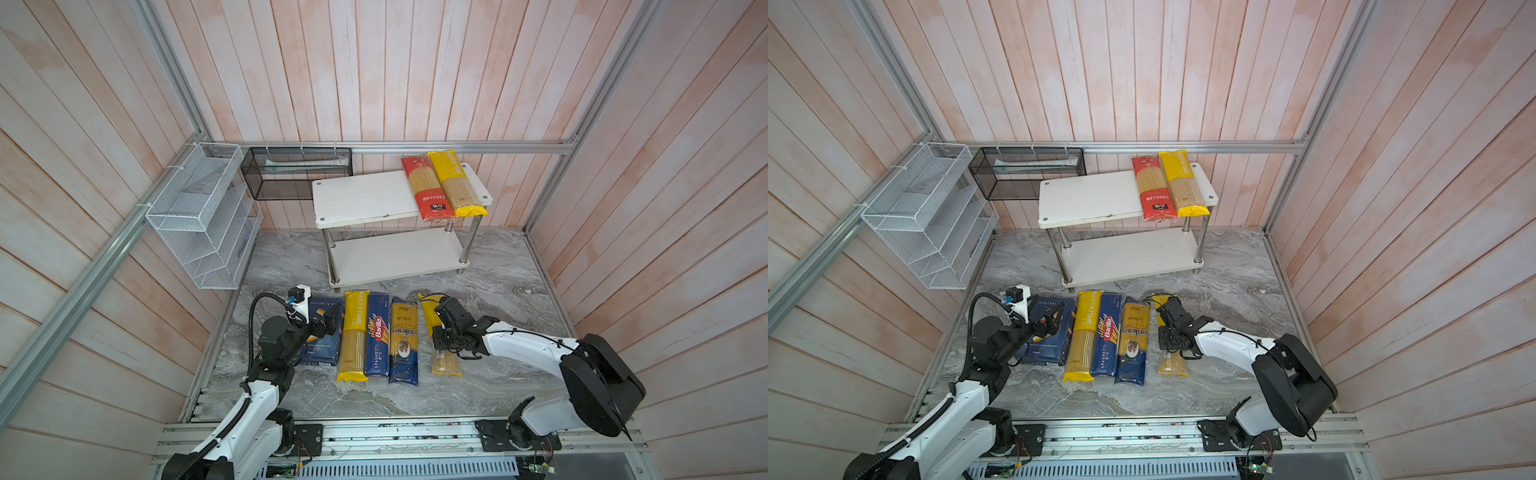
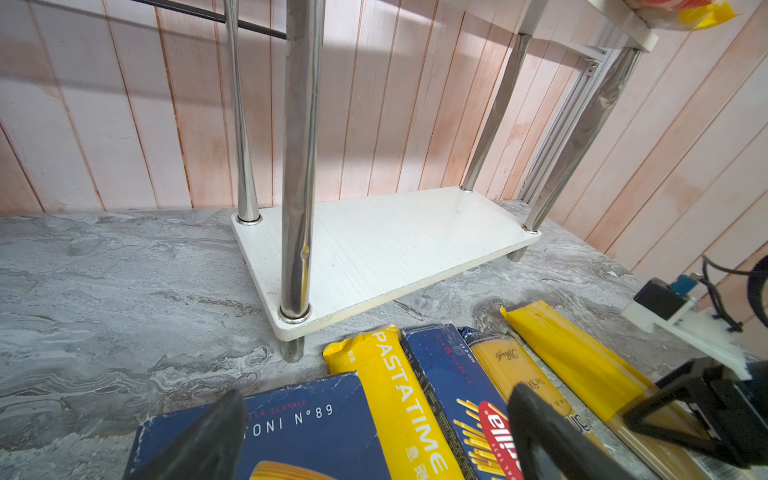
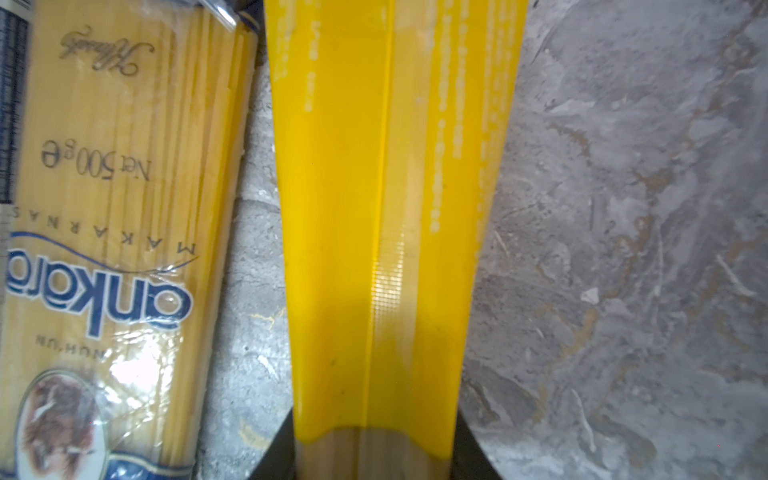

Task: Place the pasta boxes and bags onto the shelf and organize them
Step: 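Close the right gripper on the yellow bag's end and lift it, then raise the yellow bag upright and carry it toward the top shelf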

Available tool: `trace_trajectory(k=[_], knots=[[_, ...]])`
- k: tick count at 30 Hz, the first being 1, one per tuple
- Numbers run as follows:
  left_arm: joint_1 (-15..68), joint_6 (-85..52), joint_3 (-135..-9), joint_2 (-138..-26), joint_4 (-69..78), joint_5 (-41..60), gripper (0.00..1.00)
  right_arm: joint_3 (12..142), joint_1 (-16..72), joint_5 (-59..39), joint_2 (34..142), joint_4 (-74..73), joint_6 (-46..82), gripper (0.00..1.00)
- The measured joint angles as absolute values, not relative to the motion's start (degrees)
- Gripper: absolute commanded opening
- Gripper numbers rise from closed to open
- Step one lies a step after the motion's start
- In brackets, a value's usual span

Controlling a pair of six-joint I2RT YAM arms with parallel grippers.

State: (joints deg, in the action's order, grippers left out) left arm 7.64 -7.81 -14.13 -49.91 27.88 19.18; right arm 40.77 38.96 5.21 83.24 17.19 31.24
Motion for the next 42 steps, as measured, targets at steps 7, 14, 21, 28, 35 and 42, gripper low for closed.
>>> trace_trajectory(k=[7, 14, 21, 28, 35, 42], knots=[[7.64, -7.84, -14.13, -49.91, 27.88, 19.20, 1.00, 42.04, 39.03, 4.38, 83.09, 19.59, 30.63, 0.04], [7.64, -7.81, -14.13, -49.91, 27.88, 19.18, 1.00, 42.35, 39.40, 3.92, 82.48, 20.99, 30.37, 0.00], [7.64, -7.81, -14.13, -49.91, 27.88, 19.18, 1.00, 44.14, 39.42, 3.57, 82.48, 22.92, 29.71, 0.00], [7.64, -7.84, -14.11, -49.69, 27.88, 19.18, 1.00, 45.93, 39.62, 3.57, 78.89, 24.53, 28.47, 0.00], [7.64, -7.84, -14.11, -49.69, 27.88, 19.16, 1.00, 45.93, 39.66, 3.25, 71.83, 24.43, 26.48, 0.00], [7.64, -7.84, -14.11, -49.69, 27.88, 19.16, 1.00, 45.93, 39.72, 2.46, 67.37, 23.79, 24.32, 0.00]])
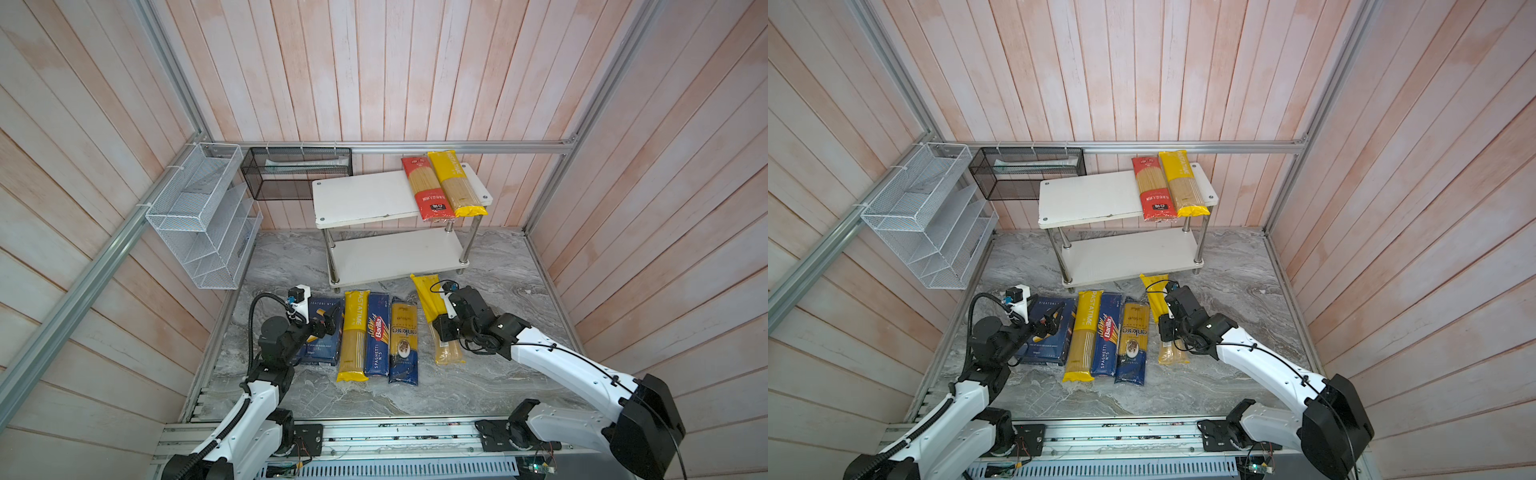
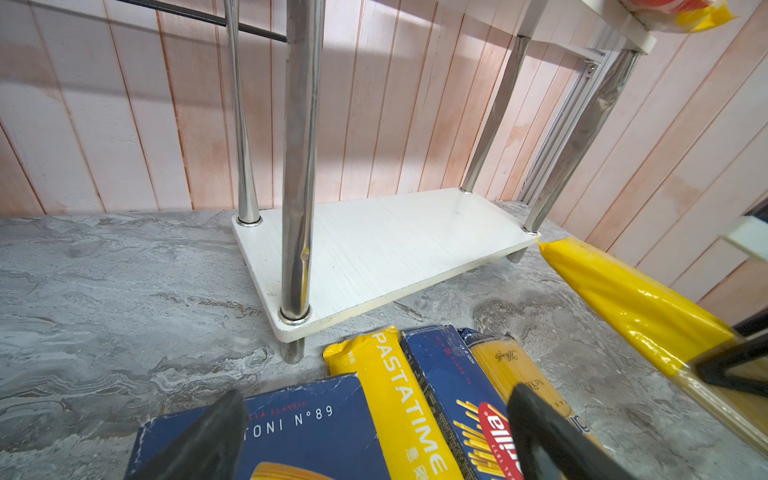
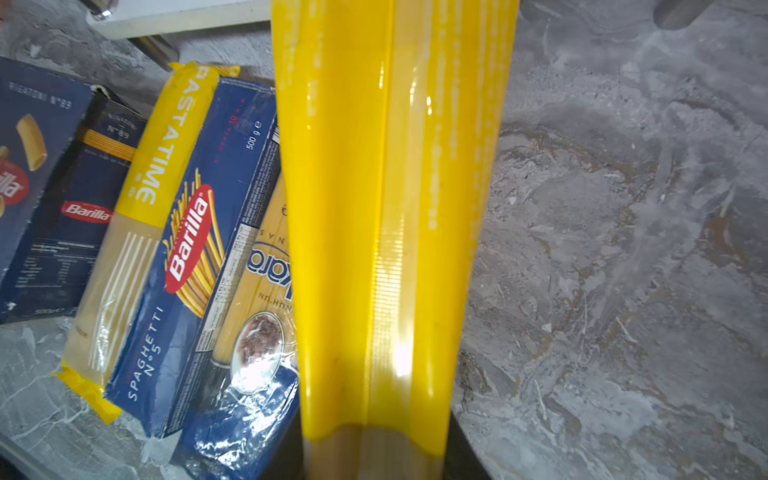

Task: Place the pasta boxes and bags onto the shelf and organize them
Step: 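Raise the yellow bag upright and carry it toward the top shelf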

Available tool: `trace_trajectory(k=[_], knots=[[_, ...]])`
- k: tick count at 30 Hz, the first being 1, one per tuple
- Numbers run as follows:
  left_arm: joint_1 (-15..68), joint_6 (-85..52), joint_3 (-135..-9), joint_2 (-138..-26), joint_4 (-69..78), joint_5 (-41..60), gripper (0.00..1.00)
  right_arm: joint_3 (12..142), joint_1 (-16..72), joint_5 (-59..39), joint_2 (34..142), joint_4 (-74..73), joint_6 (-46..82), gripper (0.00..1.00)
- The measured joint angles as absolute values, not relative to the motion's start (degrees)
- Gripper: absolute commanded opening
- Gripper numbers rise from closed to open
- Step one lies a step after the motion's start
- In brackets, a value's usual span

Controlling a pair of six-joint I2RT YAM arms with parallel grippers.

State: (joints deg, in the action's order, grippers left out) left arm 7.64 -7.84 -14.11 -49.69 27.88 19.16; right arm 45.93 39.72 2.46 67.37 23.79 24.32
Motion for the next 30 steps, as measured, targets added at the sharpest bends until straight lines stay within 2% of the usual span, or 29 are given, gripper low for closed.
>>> trace_trajectory(k=[15, 30], knots=[[7.64, -7.84, -14.11, -49.69, 27.88, 19.16, 1.00, 54.48, 40.93, -4.03, 65.21, 23.68, 16.67, 0.00], [7.64, -7.84, -14.11, -49.69, 27.88, 19.16, 1.00, 56.49, 41.91, -8.56, 64.93, 19.35, 13.82, 0.00]])
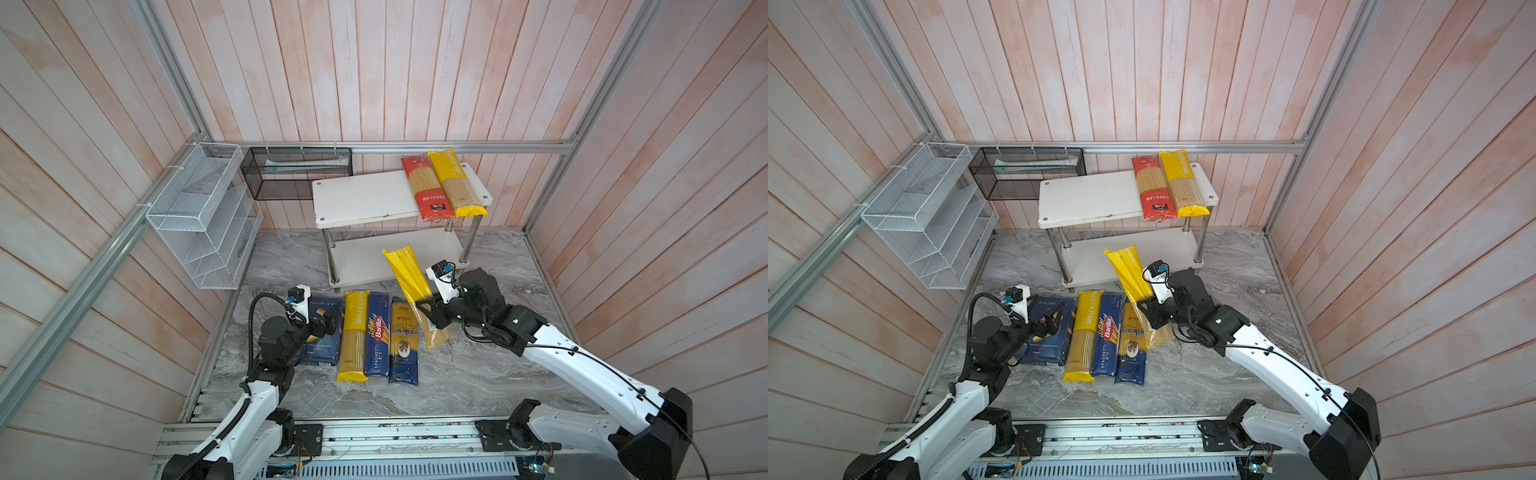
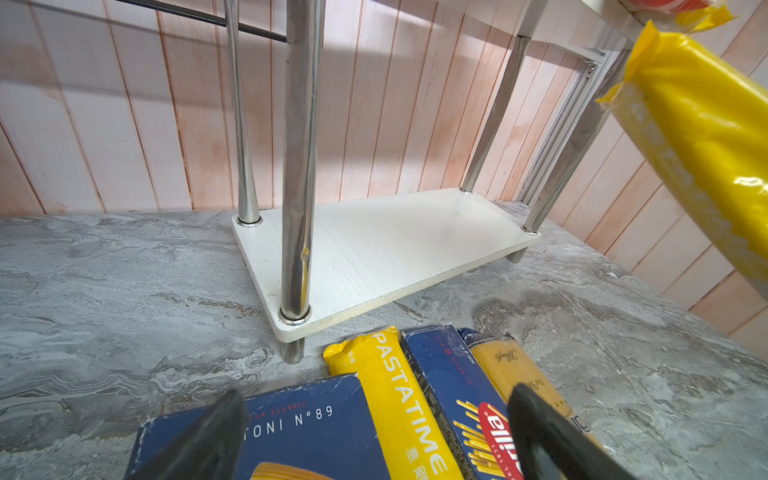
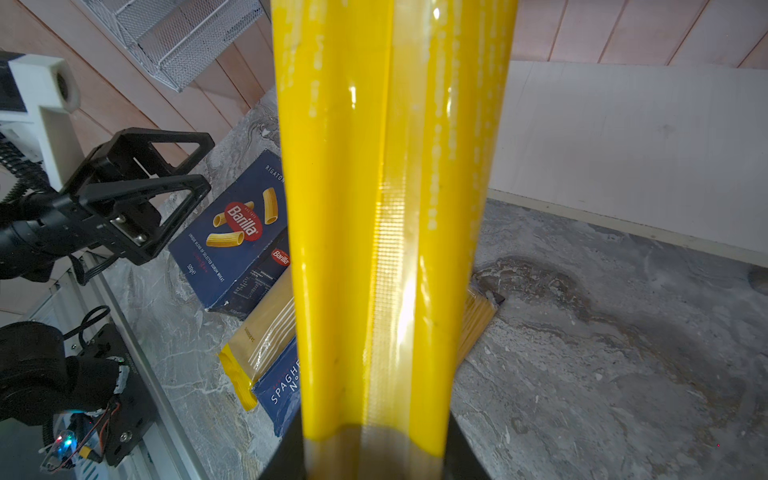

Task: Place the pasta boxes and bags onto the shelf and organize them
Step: 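Raise the yellow bag upright and carry it toward the top shelf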

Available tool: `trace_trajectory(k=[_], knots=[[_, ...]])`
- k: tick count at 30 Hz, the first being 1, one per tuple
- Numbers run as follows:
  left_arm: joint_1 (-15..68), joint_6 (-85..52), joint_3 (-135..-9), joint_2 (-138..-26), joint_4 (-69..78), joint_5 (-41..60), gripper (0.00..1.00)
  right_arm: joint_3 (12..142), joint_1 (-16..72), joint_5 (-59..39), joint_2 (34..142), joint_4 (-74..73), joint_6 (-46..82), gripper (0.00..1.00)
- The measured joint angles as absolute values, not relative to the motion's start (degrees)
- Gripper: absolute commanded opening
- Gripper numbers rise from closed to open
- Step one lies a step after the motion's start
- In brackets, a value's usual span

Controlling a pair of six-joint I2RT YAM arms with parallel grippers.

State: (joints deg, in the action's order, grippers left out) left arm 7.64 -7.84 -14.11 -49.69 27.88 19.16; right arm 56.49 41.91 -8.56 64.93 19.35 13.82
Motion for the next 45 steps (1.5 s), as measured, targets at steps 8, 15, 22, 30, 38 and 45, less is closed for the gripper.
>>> trace_trajectory(k=[8, 15, 22, 30, 38, 45], knots=[[7.64, -7.84, -14.11, -49.69, 27.88, 19.16, 1.00, 61.89, 41.91, -9.45, 65.60, 20.23, 12.53, 0.00], [7.64, -7.84, -14.11, -49.69, 27.88, 19.14, 1.00, 69.25, 42.06, -10.35, 70.19, 21.47, 10.11, 0.00], [7.64, -7.84, -14.11, -49.69, 27.88, 19.05, 1.00, 76.05, 42.39, -10.07, 74.83, 20.99, 8.73, 0.00], [7.64, -7.84, -14.11, -49.69, 27.88, 19.00, 1.00, 83.92, 42.39, -7.55, 81.45, 20.45, 8.73, 0.00], [7.64, -7.86, -14.11, -49.67, 27.88, 19.00, 1.00, 91.50, 42.39, -5.82, 86.15, 20.67, 8.78, 0.00], [7.64, -7.86, -14.11, -49.65, 27.88, 19.00, 1.00, 100.60, 42.39, -3.25, 91.02, 21.19, 8.32, 0.00]])
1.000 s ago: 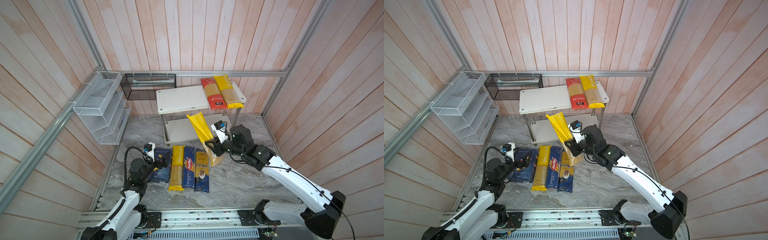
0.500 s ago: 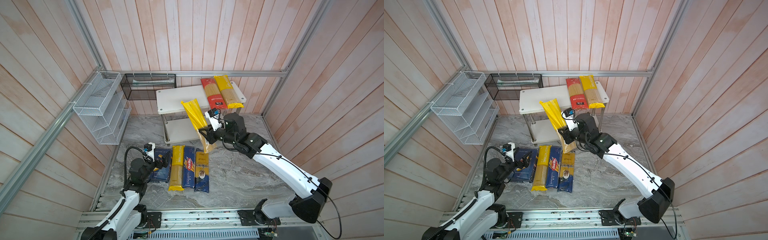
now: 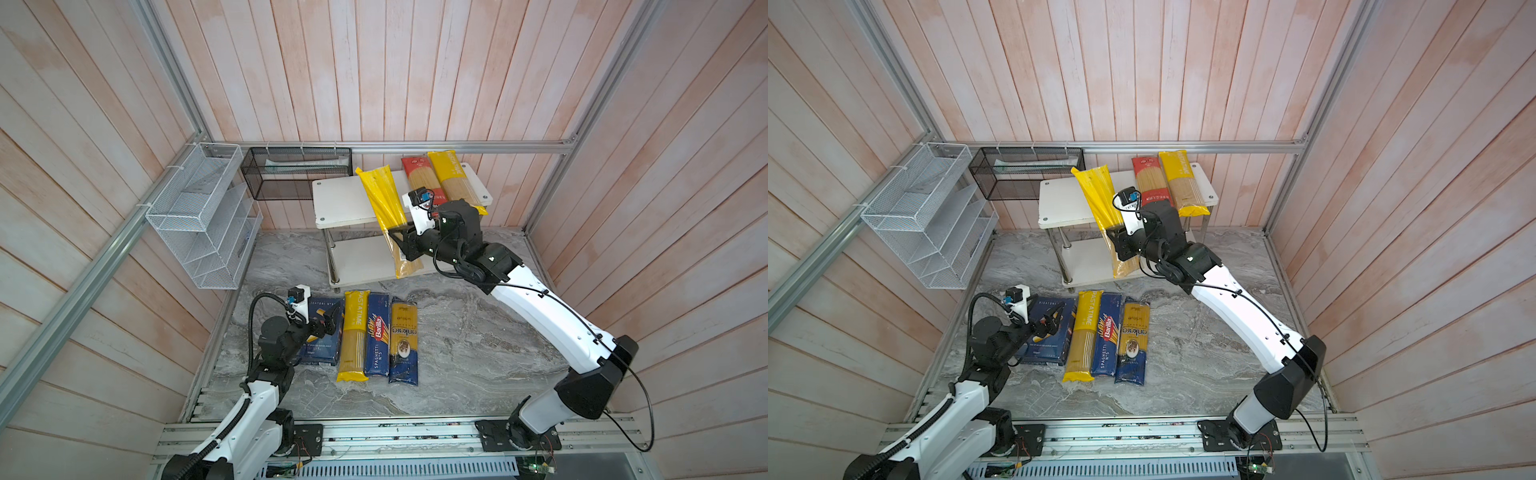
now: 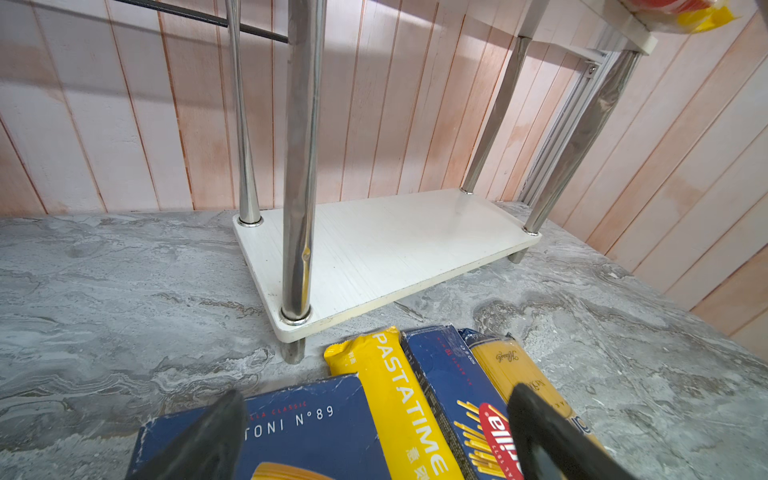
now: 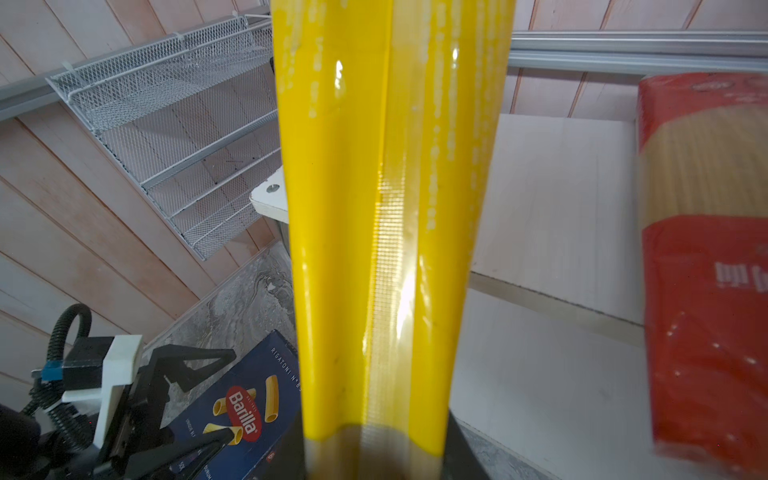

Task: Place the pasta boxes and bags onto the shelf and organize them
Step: 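Raise the yellow bag upright and carry it toward the top shelf, then move the yellow bag over the top shelf beside the red bag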

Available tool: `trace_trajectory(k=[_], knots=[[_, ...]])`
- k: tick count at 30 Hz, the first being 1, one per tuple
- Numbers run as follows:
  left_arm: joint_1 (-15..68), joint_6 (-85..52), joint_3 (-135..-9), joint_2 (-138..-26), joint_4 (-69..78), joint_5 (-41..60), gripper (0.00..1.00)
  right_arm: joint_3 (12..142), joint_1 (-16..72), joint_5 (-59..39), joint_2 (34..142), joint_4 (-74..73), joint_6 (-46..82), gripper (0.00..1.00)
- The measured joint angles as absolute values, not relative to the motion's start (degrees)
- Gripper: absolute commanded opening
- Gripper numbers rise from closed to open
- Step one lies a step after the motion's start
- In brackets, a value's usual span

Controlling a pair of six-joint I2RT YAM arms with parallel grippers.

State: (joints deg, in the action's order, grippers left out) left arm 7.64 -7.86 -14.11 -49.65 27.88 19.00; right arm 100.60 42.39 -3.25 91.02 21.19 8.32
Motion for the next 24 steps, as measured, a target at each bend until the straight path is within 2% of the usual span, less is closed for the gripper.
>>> trace_trajectory(k=[18, 24], knots=[[7.64, -7.99, -13.98, -49.25, 27.88, 19.00, 1.00, 126.13, 42.22, 2.52, 106.96, 29.28, 4.16, 0.00], [7.64, -7.99, -13.91, -48.88, 27.86, 19.00, 1.00, 129.60, 41.34, 3.09, 109.43, 30.87, 3.79, 0.00]])
